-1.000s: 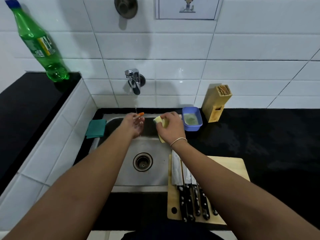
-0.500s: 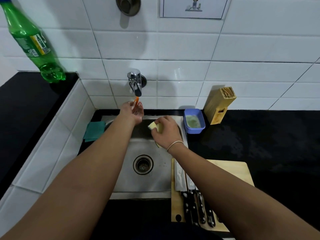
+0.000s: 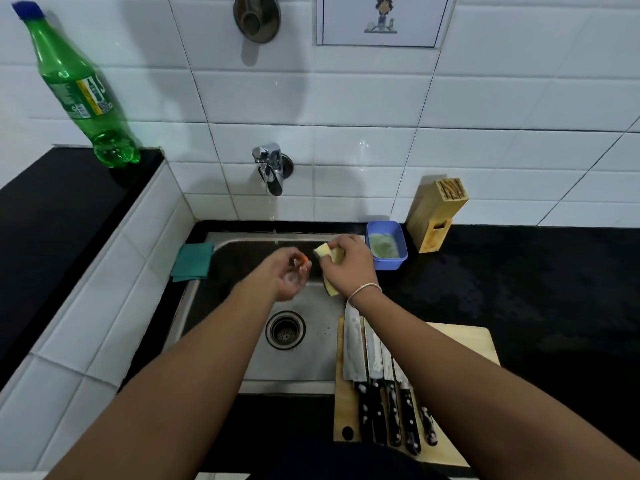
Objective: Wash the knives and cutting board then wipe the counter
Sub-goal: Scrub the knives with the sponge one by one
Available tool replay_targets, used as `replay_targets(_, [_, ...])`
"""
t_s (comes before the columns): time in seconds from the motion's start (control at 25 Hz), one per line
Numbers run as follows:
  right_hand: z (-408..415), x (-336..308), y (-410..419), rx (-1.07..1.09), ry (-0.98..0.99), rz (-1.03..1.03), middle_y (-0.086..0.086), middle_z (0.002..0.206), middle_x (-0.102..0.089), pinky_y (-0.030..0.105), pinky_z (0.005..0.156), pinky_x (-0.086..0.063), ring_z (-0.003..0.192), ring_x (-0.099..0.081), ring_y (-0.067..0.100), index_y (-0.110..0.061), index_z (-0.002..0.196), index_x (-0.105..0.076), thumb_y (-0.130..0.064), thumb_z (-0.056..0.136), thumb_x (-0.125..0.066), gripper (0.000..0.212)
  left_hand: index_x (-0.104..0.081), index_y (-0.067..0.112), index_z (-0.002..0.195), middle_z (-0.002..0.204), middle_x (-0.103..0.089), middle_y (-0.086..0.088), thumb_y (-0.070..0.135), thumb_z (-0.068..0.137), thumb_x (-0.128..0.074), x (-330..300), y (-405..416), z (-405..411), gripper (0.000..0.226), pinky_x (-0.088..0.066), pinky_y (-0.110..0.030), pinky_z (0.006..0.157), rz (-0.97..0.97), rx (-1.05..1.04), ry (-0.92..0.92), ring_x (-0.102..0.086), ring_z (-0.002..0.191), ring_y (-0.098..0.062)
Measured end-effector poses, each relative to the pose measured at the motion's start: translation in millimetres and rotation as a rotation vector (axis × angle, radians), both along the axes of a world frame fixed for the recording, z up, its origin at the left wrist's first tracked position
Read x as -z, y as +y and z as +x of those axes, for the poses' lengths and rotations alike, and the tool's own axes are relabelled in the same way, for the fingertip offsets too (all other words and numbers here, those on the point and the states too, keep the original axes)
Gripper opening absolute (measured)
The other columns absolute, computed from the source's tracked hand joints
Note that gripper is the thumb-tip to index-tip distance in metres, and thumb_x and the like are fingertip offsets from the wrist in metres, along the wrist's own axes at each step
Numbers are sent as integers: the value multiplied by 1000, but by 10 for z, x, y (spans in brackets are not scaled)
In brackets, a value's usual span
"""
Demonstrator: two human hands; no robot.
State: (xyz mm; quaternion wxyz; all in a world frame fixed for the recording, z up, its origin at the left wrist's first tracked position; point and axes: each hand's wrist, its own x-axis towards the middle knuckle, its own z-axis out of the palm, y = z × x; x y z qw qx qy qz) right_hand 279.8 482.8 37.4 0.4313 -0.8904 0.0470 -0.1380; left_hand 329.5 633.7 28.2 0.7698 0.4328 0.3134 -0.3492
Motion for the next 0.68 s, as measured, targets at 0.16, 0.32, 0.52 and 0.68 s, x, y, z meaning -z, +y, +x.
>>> replay_targets(0.16, [-115, 38, -142, 1, 22, 0, 3, 101, -59, 22, 84, -40, 93, -55, 17, -13, 97, -69, -18, 78, -70, 20, -62, 1, 86, 49, -48, 0, 22, 92, -51, 199, -183, -402, 24, -32, -17, 30, 242, 278, 5, -40, 35, -7])
replay_targets(0.32, [-305, 91, -288, -37, 43, -35, 6, 101, -61, 30, 87, -47, 93, -57, 18, -11, 99, -70, -18, 79, -69, 20, -64, 3, 82, 43, -34, 4, 25, 93, -36, 66, -334, -699, 38, -22, -15, 35, 416, 334, -104, -28, 32, -8])
replay_targets(0.52, [-542, 23, -193, -195, -91, -160, 6, 110, -60, 29, 98, -41, 107, -53, 19, -11, 107, -67, -20, 84, -68, 25, -50, 12, 66, 45, -36, 0, 27, 98, -39, -119, -444, -927, 36, -19, -18, 43, 546, 241, -377, -26, 35, -12])
replay_targets(0.68, [-702, 55, -481, -286, -188, -283, 10, 111, -59, 36, 98, -45, 107, -53, 24, -5, 109, -65, -13, 84, -67, 27, -68, 0, 73, 42, -37, 1, 55, 105, -25, -170, -369, -1073, 77, -23, -17, 38, 625, 263, -517, -30, 33, -10])
